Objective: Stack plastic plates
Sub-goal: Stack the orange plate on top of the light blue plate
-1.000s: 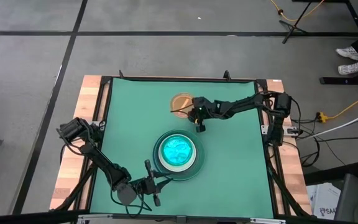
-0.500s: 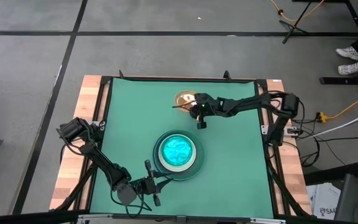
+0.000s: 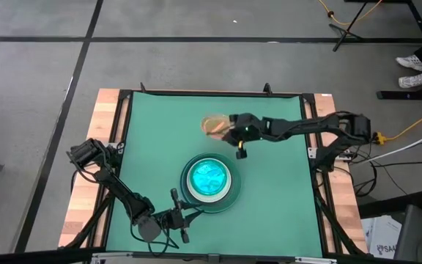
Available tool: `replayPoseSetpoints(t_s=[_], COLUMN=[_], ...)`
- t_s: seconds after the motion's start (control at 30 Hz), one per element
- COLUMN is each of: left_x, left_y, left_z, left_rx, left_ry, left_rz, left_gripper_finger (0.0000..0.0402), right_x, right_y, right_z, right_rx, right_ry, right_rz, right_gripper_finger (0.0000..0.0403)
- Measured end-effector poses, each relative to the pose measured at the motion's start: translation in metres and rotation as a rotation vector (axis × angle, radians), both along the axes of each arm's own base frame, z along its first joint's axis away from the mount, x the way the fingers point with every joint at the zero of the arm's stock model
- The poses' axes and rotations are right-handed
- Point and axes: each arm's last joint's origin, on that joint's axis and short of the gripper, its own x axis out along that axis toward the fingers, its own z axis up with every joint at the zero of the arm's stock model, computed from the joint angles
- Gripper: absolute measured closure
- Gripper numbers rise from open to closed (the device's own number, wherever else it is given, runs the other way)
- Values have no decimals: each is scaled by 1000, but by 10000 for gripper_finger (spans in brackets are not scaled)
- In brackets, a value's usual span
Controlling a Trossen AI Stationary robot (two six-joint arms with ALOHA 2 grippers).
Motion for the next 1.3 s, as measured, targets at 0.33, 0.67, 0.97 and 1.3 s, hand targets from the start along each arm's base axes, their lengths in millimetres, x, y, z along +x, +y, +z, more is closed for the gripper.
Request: replayPoseSetpoints(t_s=[0.33, 0.67, 0.97, 1.3], left_x=[0, 3, 6, 6], left_y=[0, -5, -8, -8], left_z=[0, 10, 16, 16], left_rx=[0, 31, 31, 30], left_ry=[-4, -9, -18, -18], left_rz=[8, 8, 6, 6], left_gripper_finger=[315, 315, 314, 314], right_x=[8, 1, -2, 11], right_y=[72, 135, 159, 160], right_z=[2, 0, -12, -37], right_rx=[-26, -30, -48, -82], right_ry=[-29, -24, 13, 21], right_rz=[228, 426, 503, 459], right_gripper_finger=[402, 402, 402, 402])
